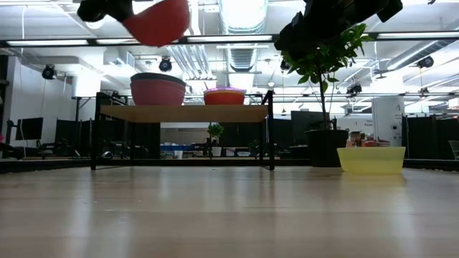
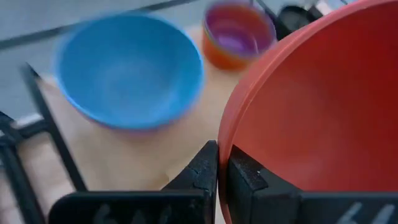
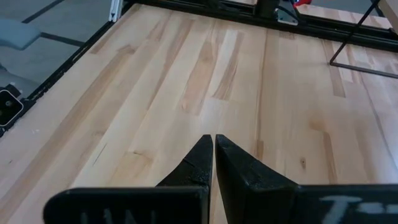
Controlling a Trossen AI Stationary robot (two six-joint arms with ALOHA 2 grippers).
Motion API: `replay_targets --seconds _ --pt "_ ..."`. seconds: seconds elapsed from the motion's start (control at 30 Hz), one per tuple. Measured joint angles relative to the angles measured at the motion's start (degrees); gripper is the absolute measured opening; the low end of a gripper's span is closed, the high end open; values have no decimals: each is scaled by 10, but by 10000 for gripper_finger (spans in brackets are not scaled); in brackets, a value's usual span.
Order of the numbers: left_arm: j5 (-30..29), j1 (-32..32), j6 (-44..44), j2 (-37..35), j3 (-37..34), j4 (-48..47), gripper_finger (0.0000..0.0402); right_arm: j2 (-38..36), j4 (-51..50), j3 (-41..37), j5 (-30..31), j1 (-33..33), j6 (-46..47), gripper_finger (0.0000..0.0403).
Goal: Place and stack bowls onto a shelf
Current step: Stack the big orange bowl on top of the big blue bowl on the shelf
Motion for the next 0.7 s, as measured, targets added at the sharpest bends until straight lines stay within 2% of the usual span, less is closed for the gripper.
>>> replay_targets --seconds 0.17,0.3,0.43,0.7 --pt "61 121 62 58 110 -85 0 0 0 0 0 0 1 9" --pt "96 191 95 120 185 -186 0 0 0 0 0 0 4 9" --pt "95 221 135 181 244 -241 0 0 0 0 0 0 4 9" --pt "97 264 204 270 337 -245 0 0 0 0 0 0 15 9"
